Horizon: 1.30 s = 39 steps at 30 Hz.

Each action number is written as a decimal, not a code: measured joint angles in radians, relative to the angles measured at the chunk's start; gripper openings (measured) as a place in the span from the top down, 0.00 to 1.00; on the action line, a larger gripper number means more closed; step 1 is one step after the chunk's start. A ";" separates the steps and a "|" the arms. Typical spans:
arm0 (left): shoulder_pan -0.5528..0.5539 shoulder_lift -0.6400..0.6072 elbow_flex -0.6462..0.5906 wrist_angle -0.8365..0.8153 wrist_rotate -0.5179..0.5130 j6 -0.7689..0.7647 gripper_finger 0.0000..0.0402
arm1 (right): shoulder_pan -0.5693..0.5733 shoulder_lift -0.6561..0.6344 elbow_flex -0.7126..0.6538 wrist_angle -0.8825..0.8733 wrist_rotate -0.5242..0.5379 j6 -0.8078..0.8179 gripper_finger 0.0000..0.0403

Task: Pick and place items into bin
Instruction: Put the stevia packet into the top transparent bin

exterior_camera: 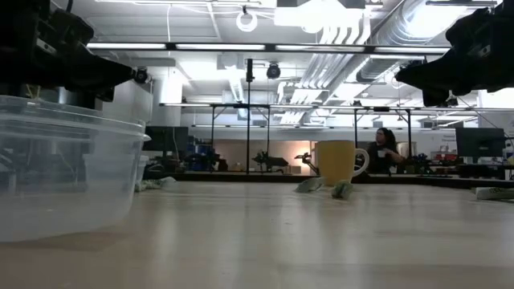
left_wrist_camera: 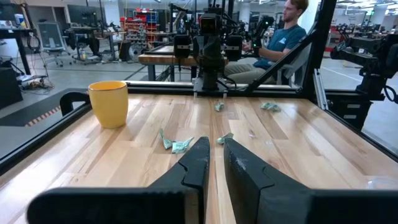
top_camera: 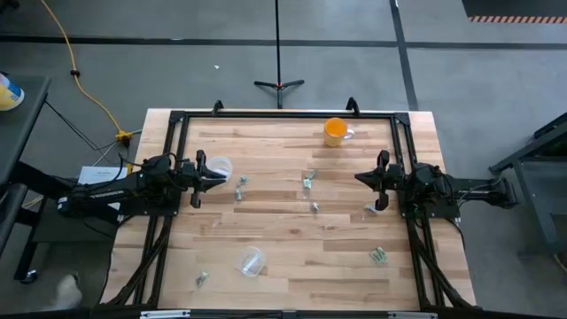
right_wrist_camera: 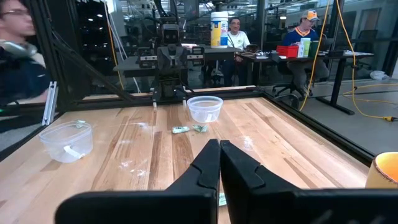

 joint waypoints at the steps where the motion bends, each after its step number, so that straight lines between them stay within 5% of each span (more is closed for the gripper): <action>1: 0.000 0.000 0.000 0.000 0.000 0.000 0.79 | 0.000 0.000 0.000 0.000 0.000 0.000 0.99; 39: 0.000 0.000 0.000 0.000 0.000 0.000 0.79 | 0.000 0.000 0.000 0.000 0.000 0.000 0.99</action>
